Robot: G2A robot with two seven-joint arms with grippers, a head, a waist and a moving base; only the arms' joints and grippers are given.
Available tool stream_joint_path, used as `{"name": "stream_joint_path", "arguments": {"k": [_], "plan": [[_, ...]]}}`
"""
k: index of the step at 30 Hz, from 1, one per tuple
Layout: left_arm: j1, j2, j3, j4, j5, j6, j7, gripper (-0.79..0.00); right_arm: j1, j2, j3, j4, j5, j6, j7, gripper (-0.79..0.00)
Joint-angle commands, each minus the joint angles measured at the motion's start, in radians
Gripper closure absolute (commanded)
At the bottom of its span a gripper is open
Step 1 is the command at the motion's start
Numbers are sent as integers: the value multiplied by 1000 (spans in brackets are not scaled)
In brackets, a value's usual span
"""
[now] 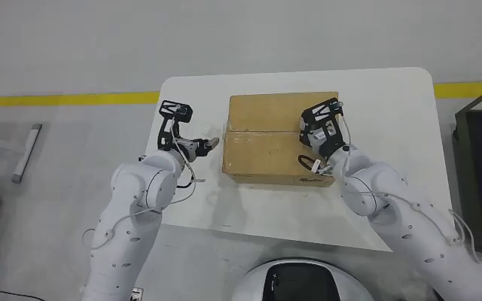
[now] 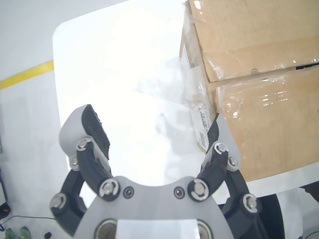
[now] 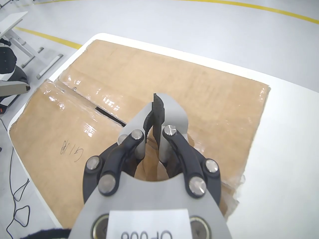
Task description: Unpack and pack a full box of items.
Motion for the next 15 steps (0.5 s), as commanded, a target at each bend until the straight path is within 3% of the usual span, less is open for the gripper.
{"name": "stream_joint_path", "arguments": {"k": [1,7,11,15], "plan": [[10,1,-22,-12,17,43,-3,-785,0,0,0,0,0,0,0,0],[17,2,-34,-15,40,75,-8,-785,-6,0,0,2,2,-7,-7,0],[17,2,-34,-15,40,75,-8,-785,-38,-4,19,7,12,-25,-113,0],[52,7,-15,-11,146,-9,75,-785,-58,-10,28,10,33,-44,-187,0]]}}
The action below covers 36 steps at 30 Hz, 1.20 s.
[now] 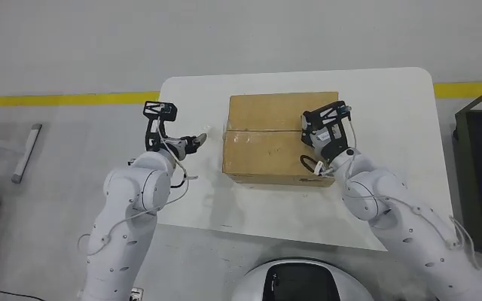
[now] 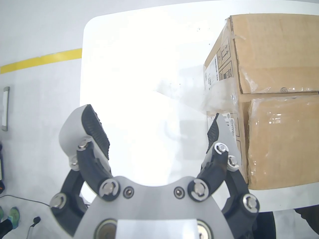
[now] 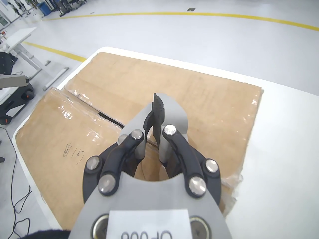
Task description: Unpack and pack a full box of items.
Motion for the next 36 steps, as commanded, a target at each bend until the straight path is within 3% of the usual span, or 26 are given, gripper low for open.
{"name": "stream_joint_path", "arguments": {"k": [1,10,15,25,36], "plan": [[20,4,13,0,84,-56,50,-785,-8,-3,4,5,13,-7,-30,0],[101,6,29,34,161,-153,139,-785,-9,-17,12,49,33,-16,-79,0],[109,2,41,46,154,-189,161,-785,3,-26,3,69,28,-17,-69,0],[71,-21,107,130,179,-186,242,-785,5,-40,-2,80,19,-21,-58,0],[5,-55,164,240,178,-118,302,-785,12,-55,-6,92,12,-24,-53,0]]}}
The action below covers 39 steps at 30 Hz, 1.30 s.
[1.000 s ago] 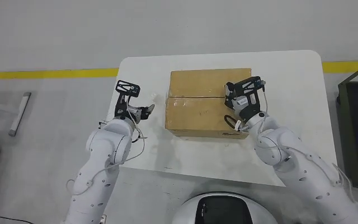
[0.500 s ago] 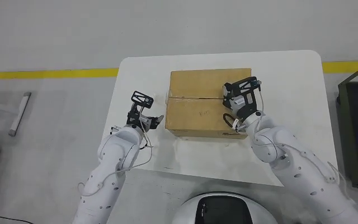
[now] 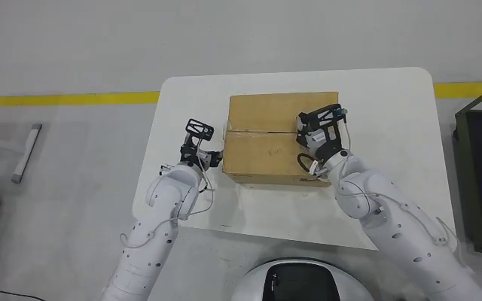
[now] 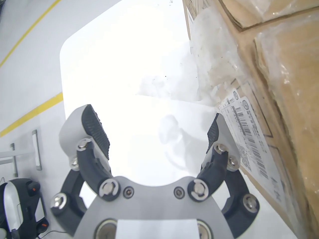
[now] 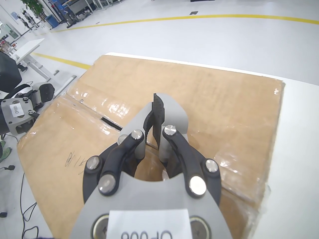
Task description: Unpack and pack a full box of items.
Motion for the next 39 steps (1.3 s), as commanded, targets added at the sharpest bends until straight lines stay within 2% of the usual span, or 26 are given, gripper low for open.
{"name": "stream_joint_path", "arguments": {"k": [1,18,32,39], "plan": [[-14,-7,8,18,-1,17,10,-785,1,-2,1,3,0,0,0,0],[-75,-44,5,63,-36,88,50,-785,17,-23,6,28,-18,-2,5,0],[-87,-59,-49,13,-119,99,36,-785,26,-40,11,52,-31,-2,4,0],[-92,-70,-35,-33,-146,76,33,-785,30,-48,12,57,-37,3,1,0]]}}
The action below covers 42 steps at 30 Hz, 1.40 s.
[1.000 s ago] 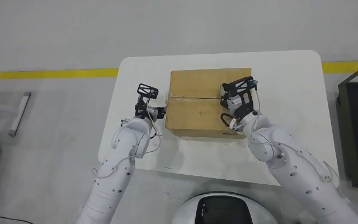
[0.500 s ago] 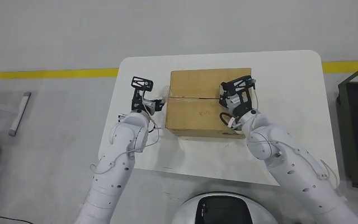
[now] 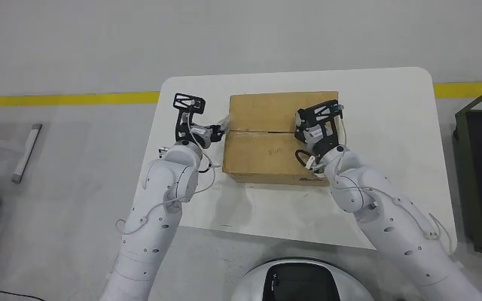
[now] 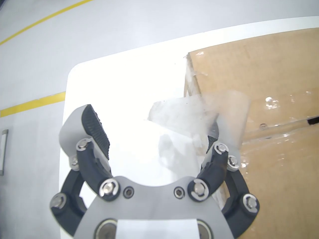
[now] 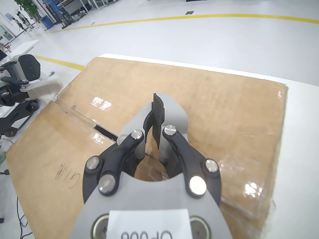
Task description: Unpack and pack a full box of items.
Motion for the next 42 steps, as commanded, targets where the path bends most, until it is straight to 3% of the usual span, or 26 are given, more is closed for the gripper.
{"name": "stream_joint_path", "arguments": {"k": [1,17,42], "plan": [[-1,-3,7,-11,-2,-6,-1,-785,0,-2,2,-1,-1,2,-1,0],[-14,-31,83,-33,37,-41,18,-785,-48,2,115,-96,-47,21,10,0],[-73,-110,248,-29,83,34,9,-785,-317,39,464,-309,-46,-59,61,0]]}}
